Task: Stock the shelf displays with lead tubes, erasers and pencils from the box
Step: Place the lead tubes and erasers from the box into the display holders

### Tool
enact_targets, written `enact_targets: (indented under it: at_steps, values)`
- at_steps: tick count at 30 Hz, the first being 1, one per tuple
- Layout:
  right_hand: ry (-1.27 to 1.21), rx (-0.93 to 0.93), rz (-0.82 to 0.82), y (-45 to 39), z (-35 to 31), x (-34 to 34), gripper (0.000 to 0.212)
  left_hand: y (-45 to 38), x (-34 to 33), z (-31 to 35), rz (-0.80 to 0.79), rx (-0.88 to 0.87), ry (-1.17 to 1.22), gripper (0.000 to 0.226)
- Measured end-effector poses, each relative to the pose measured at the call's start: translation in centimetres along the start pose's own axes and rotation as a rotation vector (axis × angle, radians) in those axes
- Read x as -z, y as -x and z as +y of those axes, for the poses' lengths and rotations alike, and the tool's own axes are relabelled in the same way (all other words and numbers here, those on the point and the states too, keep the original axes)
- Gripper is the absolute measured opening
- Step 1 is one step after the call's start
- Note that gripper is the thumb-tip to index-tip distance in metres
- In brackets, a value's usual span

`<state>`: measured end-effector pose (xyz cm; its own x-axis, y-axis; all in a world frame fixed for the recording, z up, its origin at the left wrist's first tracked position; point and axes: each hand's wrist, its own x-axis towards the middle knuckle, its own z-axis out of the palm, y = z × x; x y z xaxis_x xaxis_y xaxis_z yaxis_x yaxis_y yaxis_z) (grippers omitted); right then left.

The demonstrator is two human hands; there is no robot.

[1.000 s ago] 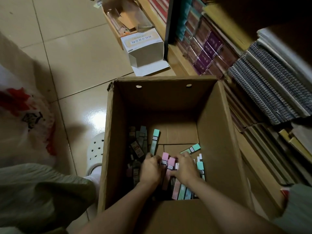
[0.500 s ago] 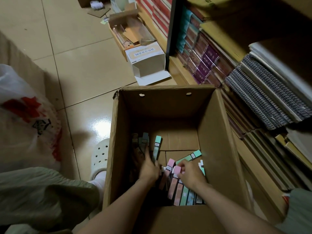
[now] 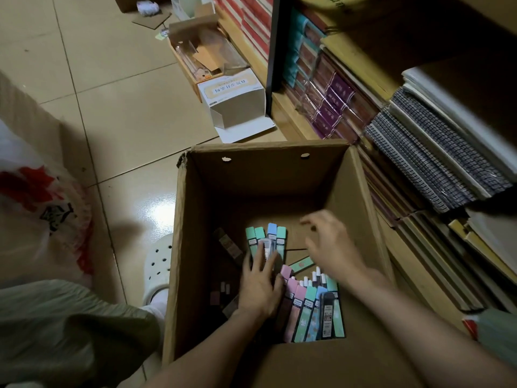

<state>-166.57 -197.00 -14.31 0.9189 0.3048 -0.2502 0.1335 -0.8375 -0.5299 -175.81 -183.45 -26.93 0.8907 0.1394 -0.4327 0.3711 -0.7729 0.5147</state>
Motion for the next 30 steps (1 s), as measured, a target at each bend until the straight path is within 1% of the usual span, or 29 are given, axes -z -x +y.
enact_targets:
  at_steps: [1, 3, 4, 5, 6, 7, 9, 10, 13, 16, 18, 20, 22, 24, 25, 26, 27, 28, 30]
  values:
    - [0.041, 0.074, 0.122, -0.2, -0.4, 1.6, 0.028, -0.1, 0.3, 0.0, 0.032, -0.005, 0.010, 0.059]
    - [0.153, 0.150, 0.399, -0.7, -0.5, 4.9, 0.026, -0.5, 0.9, -0.2, 0.135, 0.077, 0.093, 0.063]
    - [0.184, 0.134, 0.507, -0.7, -0.2, 6.3, 0.030, -0.9, 1.2, -0.3, 0.154, 0.142, 0.179, 0.066]
    - [0.199, 0.085, 0.554, -0.7, 0.4, 7.3, 0.037, -1.3, 1.4, -0.5, 0.135, 0.205, 0.286, 0.070]
    - [0.193, 0.019, 0.524, -0.6, 1.0, 7.8, 0.048, -1.7, 1.6, -0.7, 0.095, 0.262, 0.385, 0.073]
    - [0.144, -0.045, 0.433, -0.4, 1.6, 7.8, 0.059, -2.1, 1.6, -1.0, 0.048, 0.307, 0.436, 0.075]
    - [-0.052, -0.123, 0.218, 0.2, 2.5, 6.9, 0.080, -2.4, 1.3, -1.1, -0.005, 0.331, 0.406, 0.075]
    - [-0.128, -0.126, 0.164, 0.4, 2.8, 6.2, 0.087, -2.5, 1.0, -1.0, 0.000, 0.307, 0.376, 0.075]
    - [-0.199, -0.090, 0.166, 0.4, 3.4, 5.6, 0.095, -2.8, -0.1, -0.4, 0.028, 0.176, 0.263, 0.083]
    - [-0.186, -0.083, 0.188, 0.1, 3.7, 5.6, 0.098, -3.5, -1.0, -0.4, 0.006, 0.034, 0.081, 0.086]
    - [-0.168, -0.090, 0.206, 0.0, 3.7, 5.6, 0.099, -3.9, -1.2, -0.4, -0.015, -0.001, 0.033, 0.087]
    - [-0.164, -0.104, 0.216, 0.0, 3.6, 5.5, 0.098, -4.0, -0.9, -0.2, -0.067, -0.034, 0.000, 0.084]
    - [-0.169, -0.120, 0.221, 0.0, 3.6, 5.5, 0.097, -3.7, -0.2, 0.3, -0.157, -0.096, -0.021, 0.079]
    - [-0.162, -0.128, 0.218, 0.1, 3.6, 5.5, 0.096, -2.8, 0.6, 0.5, -0.219, -0.156, -0.119, 0.075]
    - [-0.160, -0.124, 0.220, 0.1, 3.6, 5.5, 0.096, -2.1, 0.8, 0.5, -0.207, -0.208, -0.227, 0.073]
    - [-0.166, -0.117, 0.223, 0.1, 3.6, 5.5, 0.096, -1.2, 1.0, 0.4, -0.185, -0.300, -0.348, 0.069]
    - [-0.176, -0.109, 0.227, 0.1, 3.6, 5.4, 0.096, -0.3, 1.1, 0.4, -0.190, -0.443, -0.452, 0.065]
    - [-0.187, -0.103, 0.229, 0.1, 3.6, 5.4, 0.096, 0.4, 1.2, 0.4, -0.234, -0.632, -0.534, 0.062]
    - [-0.190, -0.099, 0.235, 0.1, 3.6, 5.3, 0.096, 0.9, 1.0, 0.7, -0.392, -1.018, -0.682, 0.061]
